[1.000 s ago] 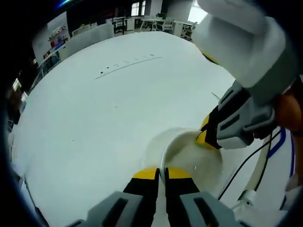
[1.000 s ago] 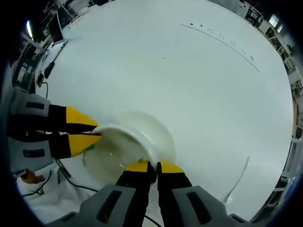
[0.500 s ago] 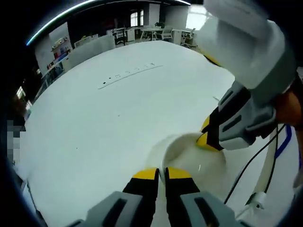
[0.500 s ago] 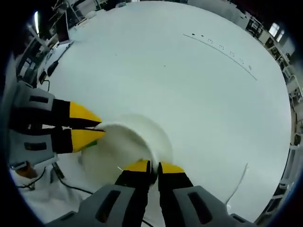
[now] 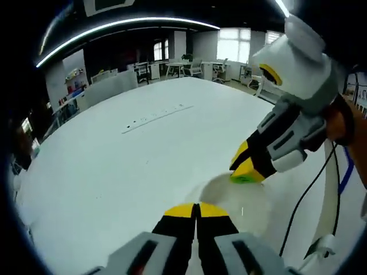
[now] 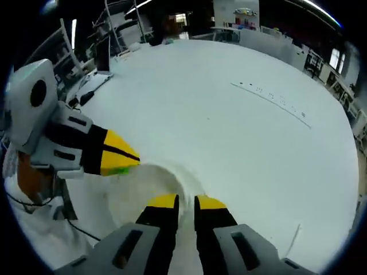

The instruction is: Tidy tabletop coffee trays, cups and spoons，present forward

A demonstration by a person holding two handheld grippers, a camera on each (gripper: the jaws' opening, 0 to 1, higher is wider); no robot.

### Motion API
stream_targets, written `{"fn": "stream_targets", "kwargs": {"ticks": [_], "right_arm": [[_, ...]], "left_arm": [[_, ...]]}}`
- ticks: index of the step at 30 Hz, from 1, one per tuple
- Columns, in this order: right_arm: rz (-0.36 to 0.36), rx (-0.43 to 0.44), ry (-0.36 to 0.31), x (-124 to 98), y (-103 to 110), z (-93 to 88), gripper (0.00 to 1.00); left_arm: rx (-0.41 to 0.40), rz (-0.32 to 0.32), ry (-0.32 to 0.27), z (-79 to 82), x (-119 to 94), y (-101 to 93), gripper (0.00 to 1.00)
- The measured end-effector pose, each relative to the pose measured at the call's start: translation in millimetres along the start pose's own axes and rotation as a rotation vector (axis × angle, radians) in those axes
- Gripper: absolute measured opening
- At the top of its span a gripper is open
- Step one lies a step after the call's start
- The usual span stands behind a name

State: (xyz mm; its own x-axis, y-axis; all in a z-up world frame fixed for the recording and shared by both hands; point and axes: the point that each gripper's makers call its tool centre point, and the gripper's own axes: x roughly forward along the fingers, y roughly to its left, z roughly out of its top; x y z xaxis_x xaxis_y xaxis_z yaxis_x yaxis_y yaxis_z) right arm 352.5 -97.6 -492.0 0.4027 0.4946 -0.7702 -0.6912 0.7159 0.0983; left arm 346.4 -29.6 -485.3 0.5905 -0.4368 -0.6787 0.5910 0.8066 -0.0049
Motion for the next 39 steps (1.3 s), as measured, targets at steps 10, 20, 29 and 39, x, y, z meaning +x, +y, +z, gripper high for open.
{"fn": "stream_targets", "kwargs": {"ticks": [10, 20, 29, 39], "right_arm": [[-0.032, -0.07, -0.45, -113, 25, 64.0, 0.18], [-0.218, -0.089, -0.701, -234, -3, 59.2, 0.2], [-0.294, -0.048, -0.756, -264, -28, 17.8, 0.21], [-0.415, -0.033, -0.871, -296, -48, -29.7, 0.24]], "left_arm": [[0.025, -0.023, -0.347, 55.7, -67, 4.8, 0.05], [0.04, 0.112, -0.588, 67.5, -156, 46.3, 0.08], [0.037, 0.247, -0.664, 42.0, -197, 94.6, 0.07], [-0.026, 0.398, -0.722, -8.8, -226, 123.9, 0.07]]}}
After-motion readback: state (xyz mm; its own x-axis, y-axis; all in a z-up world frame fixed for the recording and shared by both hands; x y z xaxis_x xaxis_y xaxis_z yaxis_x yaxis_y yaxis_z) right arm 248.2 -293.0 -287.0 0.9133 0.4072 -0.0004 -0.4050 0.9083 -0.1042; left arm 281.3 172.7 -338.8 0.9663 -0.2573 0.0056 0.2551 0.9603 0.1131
